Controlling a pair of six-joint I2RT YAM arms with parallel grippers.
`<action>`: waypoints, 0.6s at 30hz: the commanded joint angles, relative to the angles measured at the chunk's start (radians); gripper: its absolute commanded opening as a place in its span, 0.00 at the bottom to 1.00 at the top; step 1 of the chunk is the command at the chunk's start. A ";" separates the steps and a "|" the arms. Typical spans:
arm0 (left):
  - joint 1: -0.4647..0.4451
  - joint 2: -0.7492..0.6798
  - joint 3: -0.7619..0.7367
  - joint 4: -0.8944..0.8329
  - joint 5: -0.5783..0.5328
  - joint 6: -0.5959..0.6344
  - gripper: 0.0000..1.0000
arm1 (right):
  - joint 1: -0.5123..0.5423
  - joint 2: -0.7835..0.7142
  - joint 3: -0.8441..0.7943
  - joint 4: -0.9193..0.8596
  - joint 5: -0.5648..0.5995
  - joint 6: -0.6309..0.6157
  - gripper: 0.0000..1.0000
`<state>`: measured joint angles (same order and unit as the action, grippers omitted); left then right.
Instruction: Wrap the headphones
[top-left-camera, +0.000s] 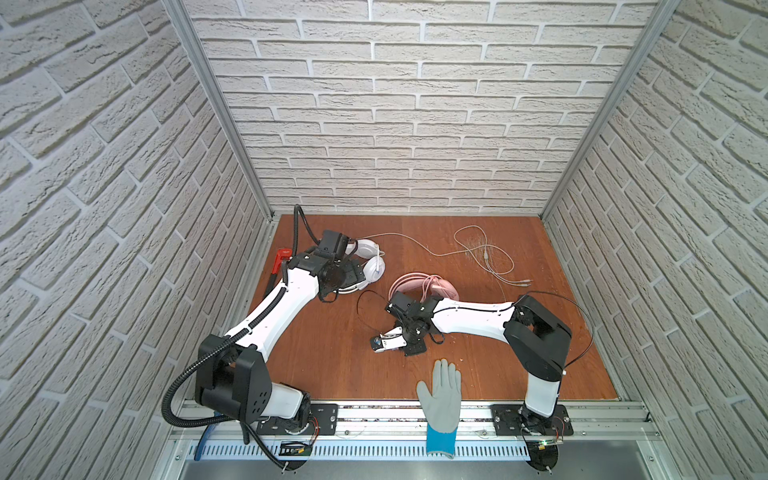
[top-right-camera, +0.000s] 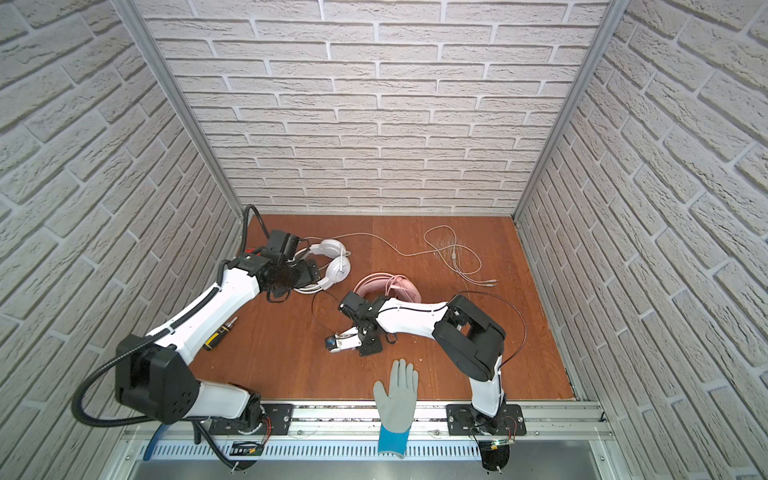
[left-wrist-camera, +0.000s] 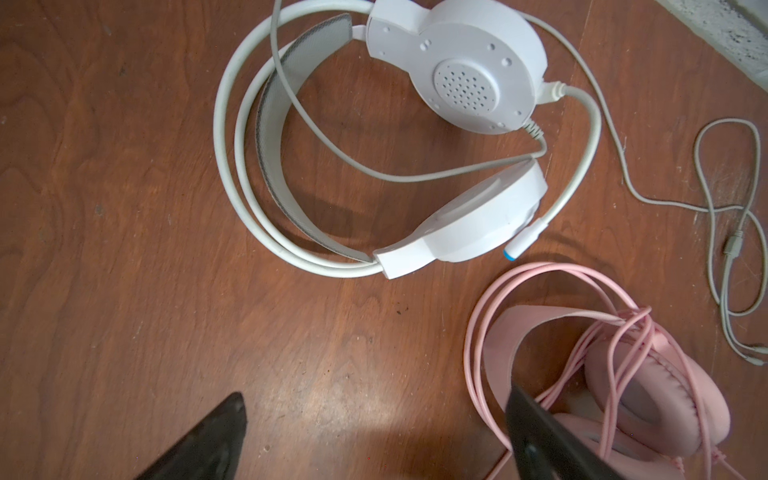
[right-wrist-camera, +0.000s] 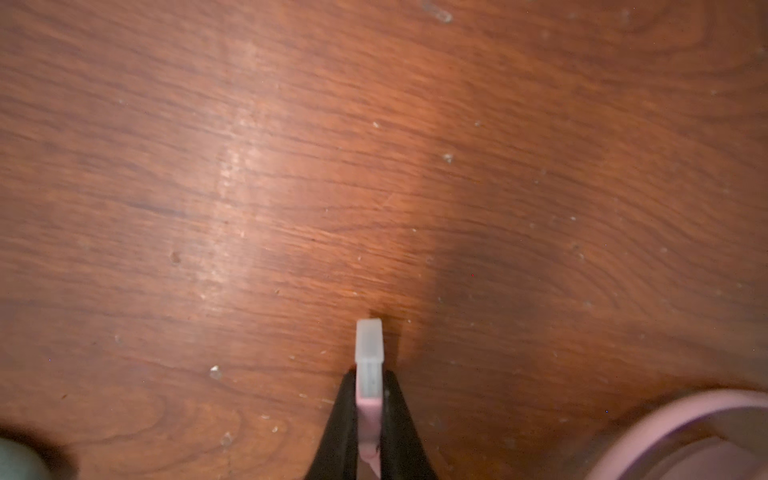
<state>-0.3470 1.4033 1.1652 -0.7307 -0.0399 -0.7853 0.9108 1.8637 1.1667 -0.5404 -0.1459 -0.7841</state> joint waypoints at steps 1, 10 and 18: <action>0.002 -0.032 -0.038 0.054 0.021 0.026 0.96 | -0.027 -0.103 -0.048 0.100 -0.084 0.119 0.06; -0.035 -0.033 -0.133 0.208 0.091 0.041 0.89 | -0.091 -0.217 -0.123 0.228 -0.116 0.313 0.06; -0.099 0.035 -0.147 0.280 0.119 0.015 0.81 | -0.128 -0.233 -0.125 0.269 -0.093 0.475 0.06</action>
<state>-0.4335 1.4136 1.0325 -0.5182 0.0612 -0.7620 0.7914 1.6623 1.0496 -0.3187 -0.2379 -0.4004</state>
